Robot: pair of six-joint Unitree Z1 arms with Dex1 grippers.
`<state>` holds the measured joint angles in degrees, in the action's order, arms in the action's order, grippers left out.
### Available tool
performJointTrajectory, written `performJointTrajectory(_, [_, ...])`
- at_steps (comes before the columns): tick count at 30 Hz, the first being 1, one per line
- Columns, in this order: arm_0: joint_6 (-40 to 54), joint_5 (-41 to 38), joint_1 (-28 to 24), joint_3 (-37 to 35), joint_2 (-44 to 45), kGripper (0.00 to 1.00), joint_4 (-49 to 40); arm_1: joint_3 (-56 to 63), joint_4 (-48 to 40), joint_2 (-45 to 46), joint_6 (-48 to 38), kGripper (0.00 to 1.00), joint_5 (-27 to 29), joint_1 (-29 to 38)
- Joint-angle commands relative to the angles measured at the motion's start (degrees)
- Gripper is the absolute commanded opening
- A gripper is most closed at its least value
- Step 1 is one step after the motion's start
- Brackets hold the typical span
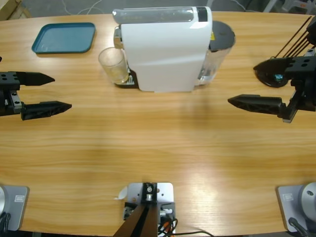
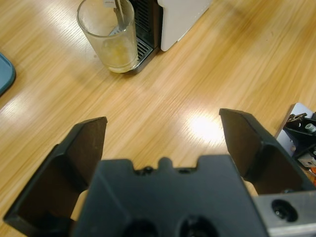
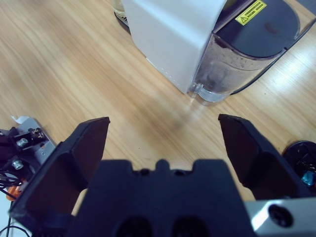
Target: Pour coffee
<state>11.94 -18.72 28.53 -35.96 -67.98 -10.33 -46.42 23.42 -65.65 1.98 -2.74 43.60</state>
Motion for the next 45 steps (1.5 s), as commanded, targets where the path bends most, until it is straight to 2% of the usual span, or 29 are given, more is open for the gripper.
performJointTrajectory(1, [-0.32, -1.14, 0.47, 1.6, 1.1, 1.0, 0.23, 2.21, -0.48, 0.69, 0.45, 1.0, 0.01, 0.26])
performJointTrajectory(45, [0.28, -1.06, 0.59, 1.6, 0.52, 1.0, 0.31, 2.54, -0.4, 0.11, 0.48, 1.0, -0.43, 0.26])
